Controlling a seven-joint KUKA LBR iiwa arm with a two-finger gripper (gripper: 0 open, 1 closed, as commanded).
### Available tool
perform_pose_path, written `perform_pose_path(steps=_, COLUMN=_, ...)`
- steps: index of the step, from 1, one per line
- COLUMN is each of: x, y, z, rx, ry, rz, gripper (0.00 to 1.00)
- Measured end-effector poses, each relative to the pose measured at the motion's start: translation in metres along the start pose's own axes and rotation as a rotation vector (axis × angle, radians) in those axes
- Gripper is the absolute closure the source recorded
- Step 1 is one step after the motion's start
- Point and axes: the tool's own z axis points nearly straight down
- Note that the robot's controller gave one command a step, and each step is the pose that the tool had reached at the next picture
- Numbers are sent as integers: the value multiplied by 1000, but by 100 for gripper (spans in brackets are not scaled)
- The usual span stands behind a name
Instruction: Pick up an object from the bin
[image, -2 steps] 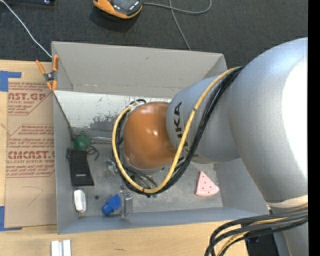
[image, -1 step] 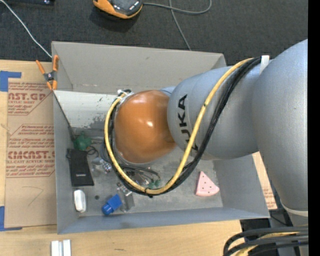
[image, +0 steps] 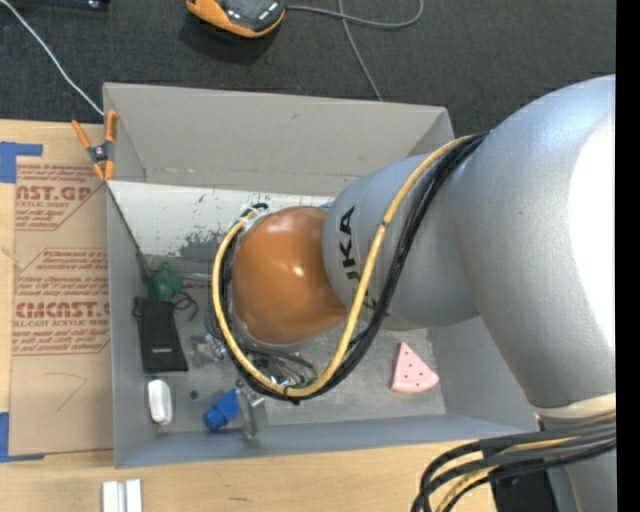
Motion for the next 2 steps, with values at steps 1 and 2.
perform_pose_path(steps=1, x=-6, y=0, z=42, rx=7, ry=-25, rz=-278, gripper=0)
perform_pose_path(steps=2, x=-4, y=5, z=43, rx=1, ry=-11, rz=-184, gripper=100)
